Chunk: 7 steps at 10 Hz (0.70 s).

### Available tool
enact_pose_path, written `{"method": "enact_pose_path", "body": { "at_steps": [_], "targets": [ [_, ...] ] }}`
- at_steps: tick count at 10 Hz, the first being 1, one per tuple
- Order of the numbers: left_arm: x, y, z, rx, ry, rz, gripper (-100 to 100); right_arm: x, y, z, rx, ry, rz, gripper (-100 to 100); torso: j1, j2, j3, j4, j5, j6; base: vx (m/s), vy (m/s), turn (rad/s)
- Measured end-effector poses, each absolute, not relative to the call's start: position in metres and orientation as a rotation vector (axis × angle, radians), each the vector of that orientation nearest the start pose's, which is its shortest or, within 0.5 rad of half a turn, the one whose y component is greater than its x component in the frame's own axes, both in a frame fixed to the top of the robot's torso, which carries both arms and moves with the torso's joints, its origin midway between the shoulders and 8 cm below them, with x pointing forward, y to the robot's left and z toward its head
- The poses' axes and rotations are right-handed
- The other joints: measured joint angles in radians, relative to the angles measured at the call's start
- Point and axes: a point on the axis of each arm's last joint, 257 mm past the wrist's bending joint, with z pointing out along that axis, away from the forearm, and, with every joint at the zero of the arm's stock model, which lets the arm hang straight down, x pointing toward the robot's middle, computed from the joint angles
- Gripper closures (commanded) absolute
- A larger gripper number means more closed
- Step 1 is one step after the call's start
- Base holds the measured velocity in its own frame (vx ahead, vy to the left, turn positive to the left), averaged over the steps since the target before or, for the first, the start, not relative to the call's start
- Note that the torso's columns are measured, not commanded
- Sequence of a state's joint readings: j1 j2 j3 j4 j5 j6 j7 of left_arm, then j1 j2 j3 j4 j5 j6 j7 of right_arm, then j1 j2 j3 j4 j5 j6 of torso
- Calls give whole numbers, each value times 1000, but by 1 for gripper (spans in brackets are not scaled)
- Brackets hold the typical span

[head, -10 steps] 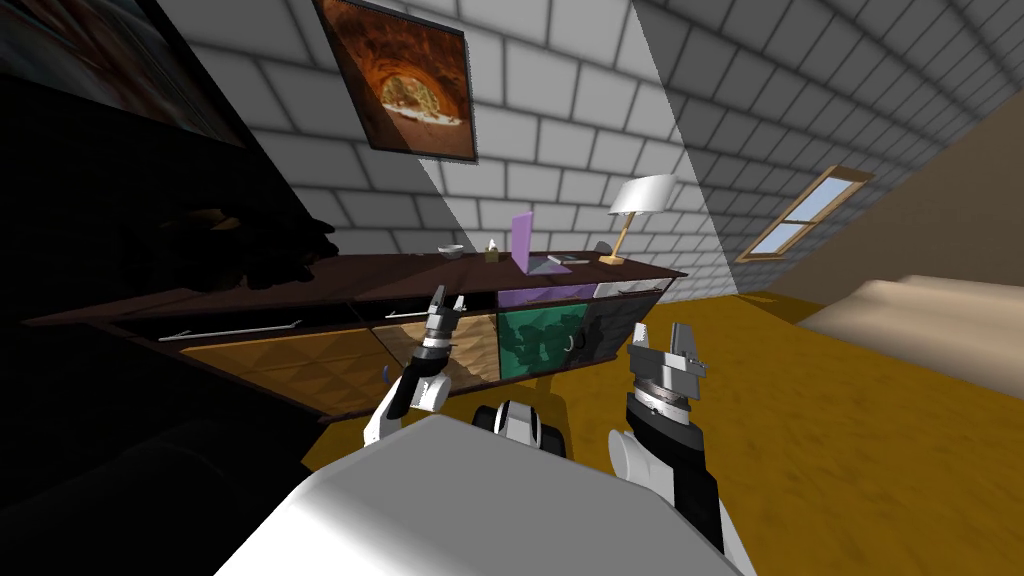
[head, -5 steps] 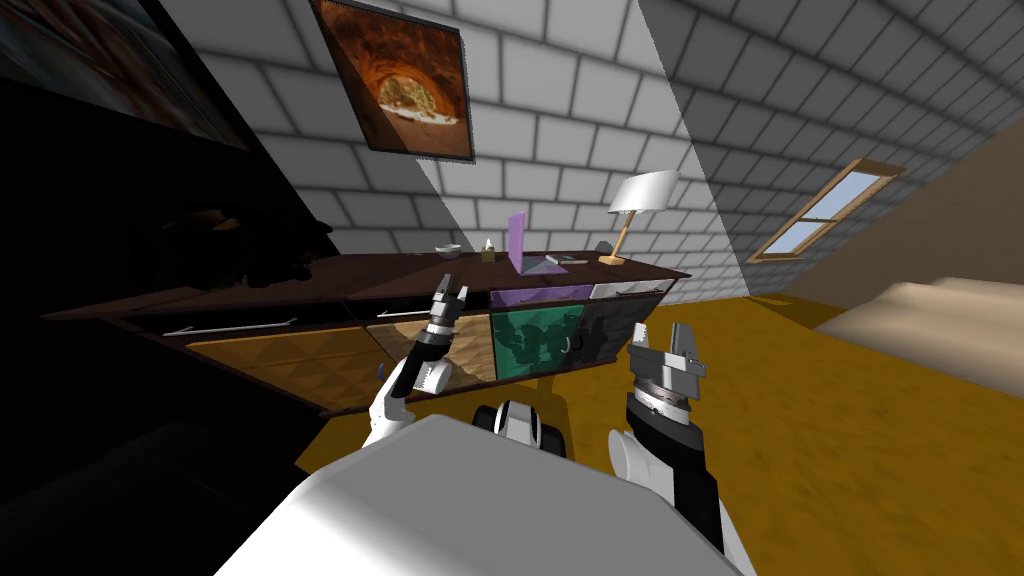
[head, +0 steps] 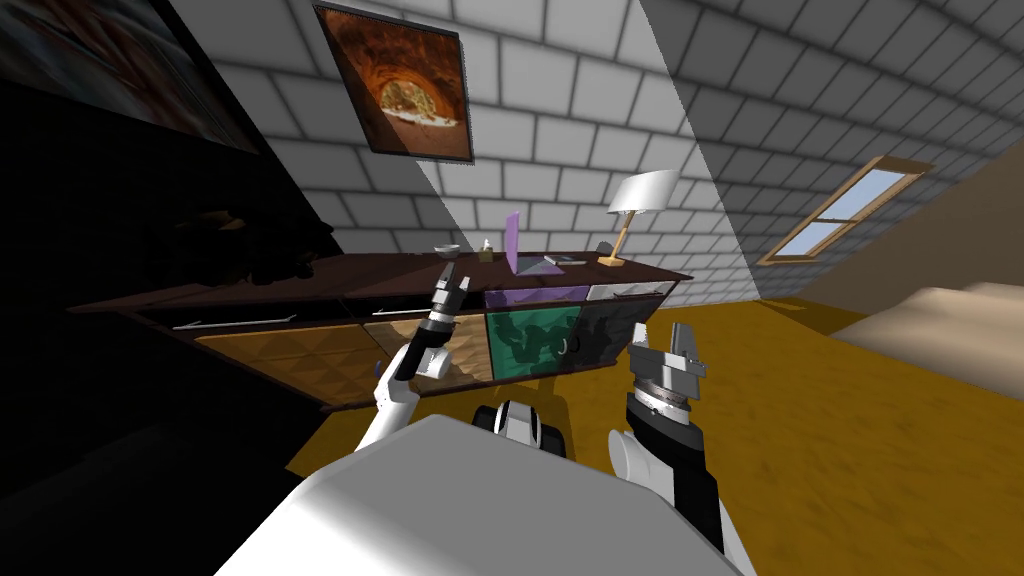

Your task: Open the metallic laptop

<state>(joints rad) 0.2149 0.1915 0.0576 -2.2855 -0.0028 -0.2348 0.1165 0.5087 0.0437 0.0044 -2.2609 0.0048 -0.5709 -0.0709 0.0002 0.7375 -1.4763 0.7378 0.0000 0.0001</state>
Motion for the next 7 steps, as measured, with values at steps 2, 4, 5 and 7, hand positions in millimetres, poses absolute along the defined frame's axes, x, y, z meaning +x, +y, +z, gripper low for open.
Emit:
{"method": "enact_pose_path", "body": {
  "at_steps": [2, 4, 5, 7],
  "targets": [
    [408, 254, 94, -540, 731, -1398, -100, 334, -281, 27, 674, 527, 1374, 0, -1, 0, 0, 0, 0, 0, 30, -98, 56],
    [417, 253, 111, -526, 728, -1386, -100, 334, -281, 27, 674, 527, 1374, 0, 1, 1, 1, 0, 0, 0, 27, -87, 53],
    [419, 252, 123, -514, 721, -1380, -100, 334, -281, 27, 674, 527, 1374, 0, 0, 0, 0, 0, 0, 0, 33, -79, 36],
    [424, 255, 140, -507, 713, -1366, -100, 334, -281, 27, 674, 527, 1374, 0, -1, 0, 0, 0, 0, 0, 33, -90, 57]
  ]
}}
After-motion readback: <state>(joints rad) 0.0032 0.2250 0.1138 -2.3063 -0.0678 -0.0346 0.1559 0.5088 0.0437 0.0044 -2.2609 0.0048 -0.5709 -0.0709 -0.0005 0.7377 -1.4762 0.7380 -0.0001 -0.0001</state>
